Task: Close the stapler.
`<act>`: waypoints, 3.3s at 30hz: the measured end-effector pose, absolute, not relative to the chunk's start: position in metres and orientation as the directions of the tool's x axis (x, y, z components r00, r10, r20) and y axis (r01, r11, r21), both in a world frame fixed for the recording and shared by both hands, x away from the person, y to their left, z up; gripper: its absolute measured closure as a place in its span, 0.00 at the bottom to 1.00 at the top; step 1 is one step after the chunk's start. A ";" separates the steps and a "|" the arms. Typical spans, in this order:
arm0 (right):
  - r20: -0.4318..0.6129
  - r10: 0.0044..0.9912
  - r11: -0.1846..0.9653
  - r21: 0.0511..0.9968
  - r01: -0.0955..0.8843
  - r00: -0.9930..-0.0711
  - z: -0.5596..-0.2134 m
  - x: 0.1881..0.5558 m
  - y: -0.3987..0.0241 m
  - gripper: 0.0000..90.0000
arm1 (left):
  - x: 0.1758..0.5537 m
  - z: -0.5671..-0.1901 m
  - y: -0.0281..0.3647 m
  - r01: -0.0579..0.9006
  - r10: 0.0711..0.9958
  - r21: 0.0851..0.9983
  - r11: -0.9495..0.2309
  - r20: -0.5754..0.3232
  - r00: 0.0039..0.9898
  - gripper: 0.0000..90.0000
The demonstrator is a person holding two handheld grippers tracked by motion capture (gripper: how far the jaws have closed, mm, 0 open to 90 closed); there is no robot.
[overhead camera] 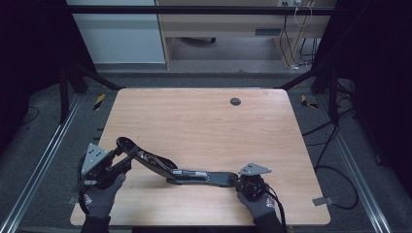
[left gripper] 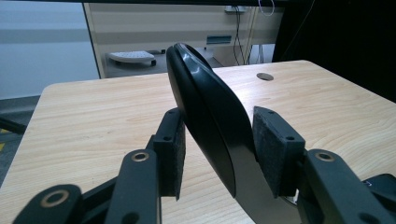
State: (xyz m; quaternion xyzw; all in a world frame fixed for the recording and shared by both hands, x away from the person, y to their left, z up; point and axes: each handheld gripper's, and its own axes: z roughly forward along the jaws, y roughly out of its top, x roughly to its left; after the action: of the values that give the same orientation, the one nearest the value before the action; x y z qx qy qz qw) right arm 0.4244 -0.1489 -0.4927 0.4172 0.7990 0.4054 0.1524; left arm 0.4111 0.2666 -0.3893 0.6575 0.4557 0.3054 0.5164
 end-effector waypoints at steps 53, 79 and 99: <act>0.119 0.781 0.312 0.776 0.549 -0.613 -0.496 0.427 -0.147 1.00 | 0.408 -0.369 0.205 0.209 0.880 0.971 -0.119 0.005 0.475 0.67; 0.127 0.782 0.307 0.774 0.554 -0.611 -0.496 0.427 -0.148 1.00 | 0.407 -0.365 0.179 0.177 0.864 0.962 -0.206 0.094 0.494 0.65; 0.127 0.781 0.306 0.776 0.552 -0.612 -0.496 0.427 -0.148 1.00 | 0.409 -0.368 0.158 0.137 0.842 0.961 -0.240 0.135 0.522 0.62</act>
State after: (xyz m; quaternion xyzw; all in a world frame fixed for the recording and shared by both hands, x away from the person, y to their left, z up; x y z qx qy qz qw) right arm 0.4269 -0.1483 -0.4963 0.4183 0.7963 0.4147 0.1378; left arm 0.4093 0.1579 -0.3681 0.7074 0.3463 0.3455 0.5102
